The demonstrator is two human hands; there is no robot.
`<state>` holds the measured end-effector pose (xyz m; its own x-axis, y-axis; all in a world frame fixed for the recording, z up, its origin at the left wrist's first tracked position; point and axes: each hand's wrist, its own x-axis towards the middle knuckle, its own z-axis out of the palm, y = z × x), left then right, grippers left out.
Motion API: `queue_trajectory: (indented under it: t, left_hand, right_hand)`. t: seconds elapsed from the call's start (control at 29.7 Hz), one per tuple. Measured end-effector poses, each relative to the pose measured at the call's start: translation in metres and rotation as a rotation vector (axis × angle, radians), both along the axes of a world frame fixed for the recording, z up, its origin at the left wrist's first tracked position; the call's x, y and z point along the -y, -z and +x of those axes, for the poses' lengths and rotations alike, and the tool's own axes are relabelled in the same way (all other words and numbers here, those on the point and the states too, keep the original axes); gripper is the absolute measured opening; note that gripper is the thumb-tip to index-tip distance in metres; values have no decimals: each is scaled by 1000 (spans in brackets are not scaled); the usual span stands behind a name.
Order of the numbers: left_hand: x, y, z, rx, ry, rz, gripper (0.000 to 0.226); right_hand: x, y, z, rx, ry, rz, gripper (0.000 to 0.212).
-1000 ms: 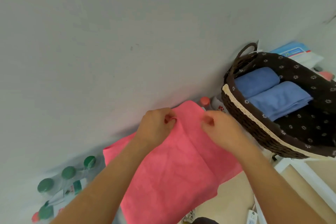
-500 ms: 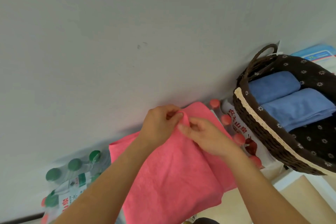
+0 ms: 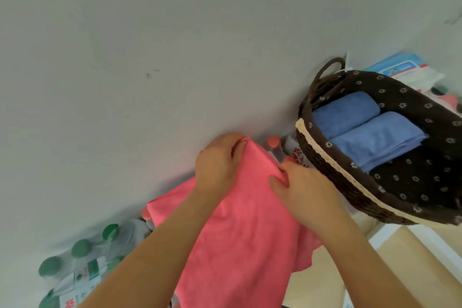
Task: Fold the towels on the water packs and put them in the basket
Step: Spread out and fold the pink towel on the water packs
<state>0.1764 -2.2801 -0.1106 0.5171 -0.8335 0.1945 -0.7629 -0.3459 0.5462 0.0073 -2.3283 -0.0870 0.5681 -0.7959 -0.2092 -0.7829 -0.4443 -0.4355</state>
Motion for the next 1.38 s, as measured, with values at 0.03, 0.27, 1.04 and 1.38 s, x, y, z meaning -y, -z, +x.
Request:
queue_trajectory:
  t: [0.03,0.27,1.04,1.38]
  left_hand:
    - [3,5,-1,10,3,44,23]
    - [3,17,-6,-2,14,87,31]
    - [-25,-52,-12,-625,172,87,24]
    - [-36,-62,-20,-495,21,-181,28]
  right_hand:
    - [4,6,5,-13,2,-36,22]
    - [52,44,58,75,80,-8,33]
    - [28,-21,15,790,28,673,27]
    - [25,-34,16,849,42,693,14]
